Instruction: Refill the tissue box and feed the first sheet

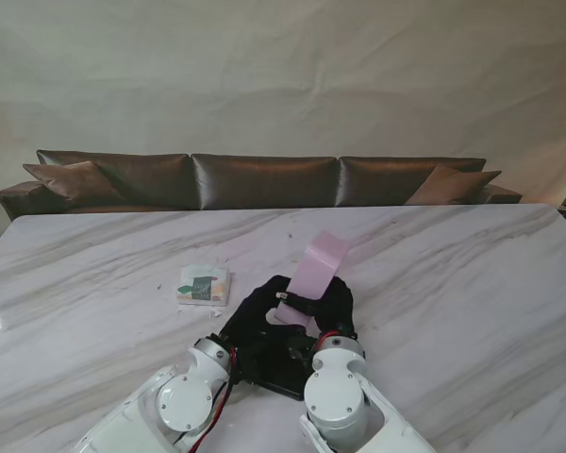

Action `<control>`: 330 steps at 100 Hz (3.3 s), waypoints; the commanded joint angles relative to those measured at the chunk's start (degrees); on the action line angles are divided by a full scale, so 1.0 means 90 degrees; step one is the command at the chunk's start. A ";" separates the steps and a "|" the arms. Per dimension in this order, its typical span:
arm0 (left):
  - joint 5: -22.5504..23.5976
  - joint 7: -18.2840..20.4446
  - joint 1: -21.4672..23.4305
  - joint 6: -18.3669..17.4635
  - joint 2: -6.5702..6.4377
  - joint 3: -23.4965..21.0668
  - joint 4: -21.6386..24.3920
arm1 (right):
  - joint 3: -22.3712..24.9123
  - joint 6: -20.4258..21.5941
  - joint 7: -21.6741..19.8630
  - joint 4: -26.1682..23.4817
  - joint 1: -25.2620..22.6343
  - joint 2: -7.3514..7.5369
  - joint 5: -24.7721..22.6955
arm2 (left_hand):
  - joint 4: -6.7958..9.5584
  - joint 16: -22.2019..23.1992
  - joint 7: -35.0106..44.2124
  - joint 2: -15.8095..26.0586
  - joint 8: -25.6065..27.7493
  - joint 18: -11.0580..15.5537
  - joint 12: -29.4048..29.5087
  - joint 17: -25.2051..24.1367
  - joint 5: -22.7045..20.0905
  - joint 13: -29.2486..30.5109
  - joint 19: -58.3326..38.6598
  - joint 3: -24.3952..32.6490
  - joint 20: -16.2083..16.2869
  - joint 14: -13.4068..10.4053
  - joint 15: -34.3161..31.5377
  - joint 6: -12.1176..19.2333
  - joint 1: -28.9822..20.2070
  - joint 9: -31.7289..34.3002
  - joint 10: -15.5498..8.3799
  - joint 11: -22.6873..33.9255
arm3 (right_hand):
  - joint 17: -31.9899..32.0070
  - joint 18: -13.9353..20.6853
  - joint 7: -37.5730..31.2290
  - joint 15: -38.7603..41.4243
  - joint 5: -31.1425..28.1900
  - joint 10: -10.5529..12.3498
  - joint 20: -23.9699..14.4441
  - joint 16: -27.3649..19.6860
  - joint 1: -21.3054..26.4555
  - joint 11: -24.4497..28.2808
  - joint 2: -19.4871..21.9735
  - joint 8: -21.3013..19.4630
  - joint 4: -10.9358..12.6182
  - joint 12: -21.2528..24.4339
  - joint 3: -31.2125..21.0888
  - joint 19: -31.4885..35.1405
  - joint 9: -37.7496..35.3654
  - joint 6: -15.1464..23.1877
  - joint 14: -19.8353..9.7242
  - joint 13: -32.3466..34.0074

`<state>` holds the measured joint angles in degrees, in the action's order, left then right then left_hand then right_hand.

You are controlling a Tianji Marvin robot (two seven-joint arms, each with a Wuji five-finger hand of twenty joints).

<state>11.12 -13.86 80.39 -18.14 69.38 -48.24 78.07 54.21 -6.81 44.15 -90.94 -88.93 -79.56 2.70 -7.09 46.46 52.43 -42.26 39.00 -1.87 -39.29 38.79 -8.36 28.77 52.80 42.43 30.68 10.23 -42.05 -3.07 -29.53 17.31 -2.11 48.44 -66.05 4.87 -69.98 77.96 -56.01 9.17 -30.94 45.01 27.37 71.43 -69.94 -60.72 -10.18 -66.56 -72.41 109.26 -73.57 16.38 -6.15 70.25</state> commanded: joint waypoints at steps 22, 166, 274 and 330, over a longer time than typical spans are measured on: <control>0.0104 0.0154 0.0021 0.0123 0.0161 0.0120 0.0070 | -0.0101 0.0164 -0.0213 -0.0225 -0.0051 -0.0120 0.0116 | 0.0157 -0.0919 -0.0941 0.0064 -0.0931 -0.0018 0.0830 -0.1047 0.0075 -0.0267 -1.5014 0.0133 0.0209 -0.0208 0.0634 0.0097 -0.0072 -0.0279 -0.0145 -0.0834 | -0.0251 0.0684 -0.0041 0.1056 0.0149 -0.0400 0.0130 0.0052 0.0214 -0.0010 0.1107 0.0053 0.0423 -0.0069 -0.1086 0.0127 0.0005 0.0503 0.0356 0.0583; 0.0827 -0.1196 0.0059 0.0774 0.0404 -0.0106 0.0287 | 0.0221 0.0657 -0.1746 -0.0512 -0.0620 0.0351 0.1067 | 0.1612 0.0982 0.3083 0.0148 0.3799 0.0425 -0.1940 0.2611 -0.5215 0.4776 -1.8319 0.1367 0.0613 -0.0335 -0.3293 0.1673 -0.0672 0.5636 -0.0883 0.2202 | 0.2429 -0.1415 0.3590 -0.3760 0.1943 -0.2044 0.0444 -0.1464 -0.1771 -0.3748 0.3820 0.3514 0.2419 0.3896 0.2525 -0.2471 0.2705 -0.2043 0.2290 -0.1909; 0.0887 -0.1779 0.0041 0.1256 0.0547 -0.0266 0.0259 | 0.0830 0.1126 -0.2940 -0.1081 -0.1239 0.0837 0.0820 | 0.2558 0.0667 0.3225 -0.0010 0.3752 0.0536 -0.1940 0.2660 -0.5442 0.4862 -1.8716 0.1461 0.0835 -0.0232 -0.3869 0.1554 -0.0798 0.5986 -0.0869 0.2263 | 0.5000 -0.2169 0.4663 -0.6799 0.4889 -0.2707 0.0860 -0.3550 -0.3445 -0.5401 0.4582 0.5858 0.1978 0.5860 0.2374 -0.5713 0.5982 -0.3222 0.1882 -0.4928; 0.1394 -0.1669 -0.0192 0.1651 0.0427 -0.0334 0.0228 | 0.1438 0.0517 -0.2969 -0.1529 -0.1850 0.0969 -0.0018 | 0.2612 0.0626 0.3219 -0.0009 0.3763 0.0591 -0.1960 0.2667 -0.5442 0.4859 -1.8754 0.1439 0.0830 -0.0264 -0.3932 0.1596 -0.0771 0.5986 -0.0872 0.2261 | 0.4966 -0.2125 0.4470 -0.6756 0.4625 -0.2709 0.0802 -0.3543 -0.3165 -0.5327 0.4488 0.5929 0.2049 0.5868 0.2434 -0.5768 0.5900 -0.3256 0.1881 -0.4839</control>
<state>23.59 -30.65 80.12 -3.49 73.77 -51.04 79.82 66.66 -1.38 17.39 -104.03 -104.54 -71.06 3.37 13.66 52.44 78.95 -55.89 71.87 -7.77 -54.14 61.56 -54.32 67.18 50.32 42.38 37.29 7.39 -73.89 10.84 -28.34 65.34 -8.11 61.79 -21.00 -14.03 -29.15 17.76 -13.63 -14.80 -23.24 13.85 -1.68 24.09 -28.75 -7.82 8.92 -14.75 -51.65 58.05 -21.60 -14.74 10.77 27.00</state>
